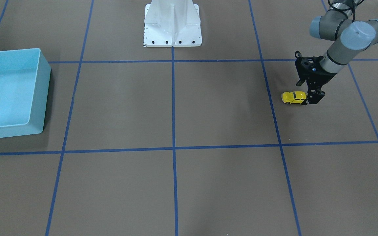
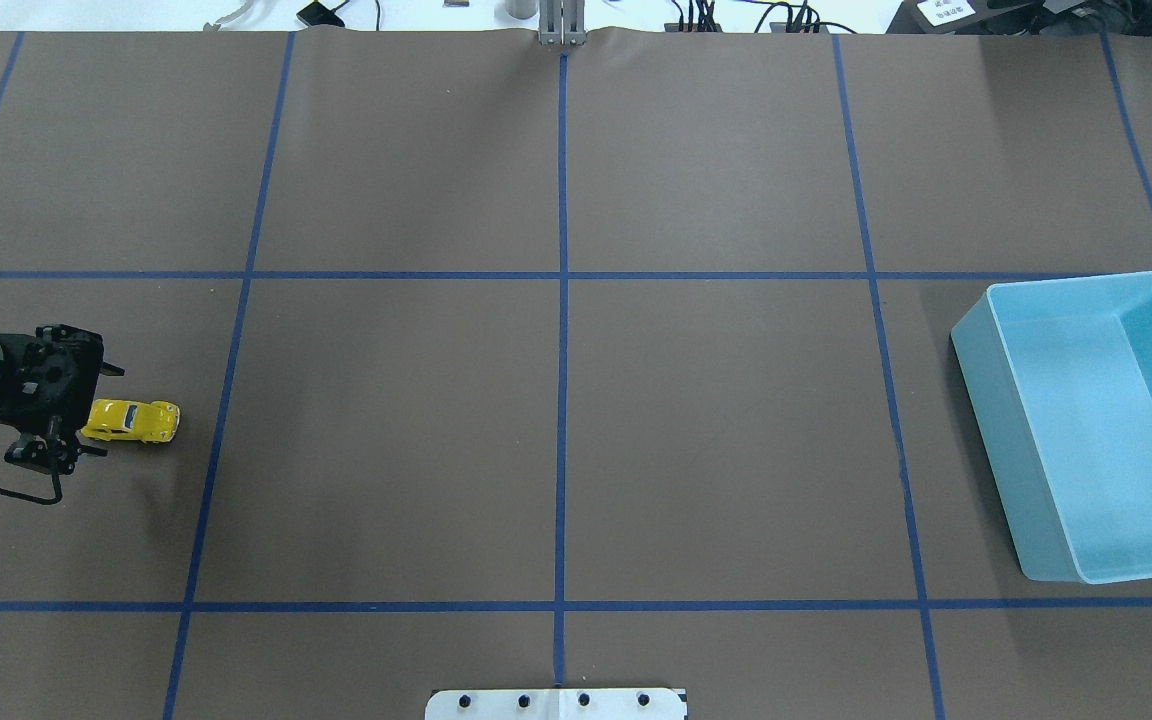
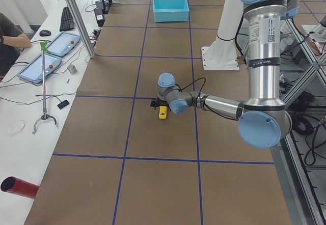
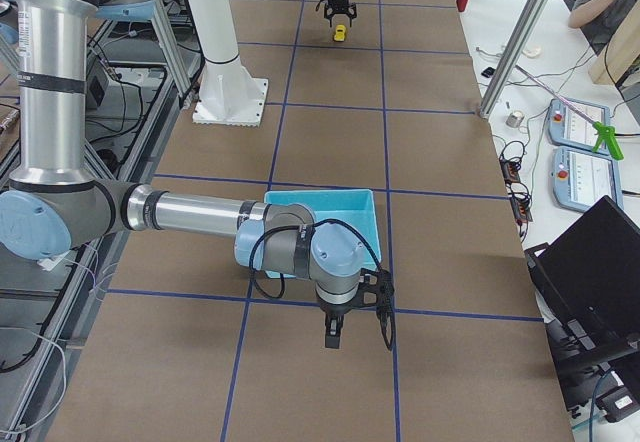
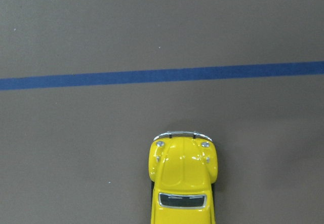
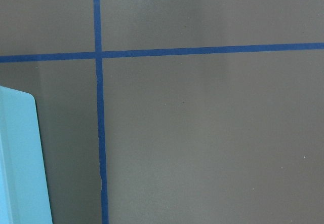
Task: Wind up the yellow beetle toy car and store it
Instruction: 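Press the left gripper onto the car and pull it toward the robot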
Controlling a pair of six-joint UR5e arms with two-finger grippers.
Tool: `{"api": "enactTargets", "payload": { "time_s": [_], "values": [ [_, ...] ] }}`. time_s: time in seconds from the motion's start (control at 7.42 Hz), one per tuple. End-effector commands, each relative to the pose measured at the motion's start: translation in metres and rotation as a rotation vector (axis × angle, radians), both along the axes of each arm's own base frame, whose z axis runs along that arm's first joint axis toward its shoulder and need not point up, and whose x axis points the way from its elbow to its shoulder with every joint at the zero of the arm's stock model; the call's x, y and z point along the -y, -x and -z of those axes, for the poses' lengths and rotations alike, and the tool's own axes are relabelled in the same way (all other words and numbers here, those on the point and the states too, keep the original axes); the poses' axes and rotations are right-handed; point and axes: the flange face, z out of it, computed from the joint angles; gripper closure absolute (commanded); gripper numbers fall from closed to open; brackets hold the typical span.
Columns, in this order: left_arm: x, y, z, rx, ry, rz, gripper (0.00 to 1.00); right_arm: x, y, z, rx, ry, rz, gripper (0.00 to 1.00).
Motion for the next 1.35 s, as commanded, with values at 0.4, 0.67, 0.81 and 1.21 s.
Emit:
{"api": "enactTargets", "payload": {
  "time_s": [0.4, 0.67, 0.81, 1.21],
  "values": [
    [-0.0005, -0.0039, -0.0087, 0.010, 0.014, -0.008, 0.05, 0.0000, 0.0000, 0.0000, 0.000, 0.000, 0.000, 0.00],
    [-0.0024, -0.0055, -0.0093, -0.003, 0.033, -0.028, 0.11, 0.0002, 0.0006, 0.0000, 0.000, 0.000, 0.002, 0.00],
    [-0.0010, -0.0073, -0.0066, -0.010, 0.030, -0.029, 0.11, 0.0002, 0.0006, 0.0000, 0.000, 0.000, 0.002, 0.00],
    [-0.0004, -0.0090, -0.0101, -0.005, 0.034, -0.031, 0.13, 0.0000, 0.0000, 0.0000, 0.000, 0.000, 0.000, 0.00]
  ]
}}
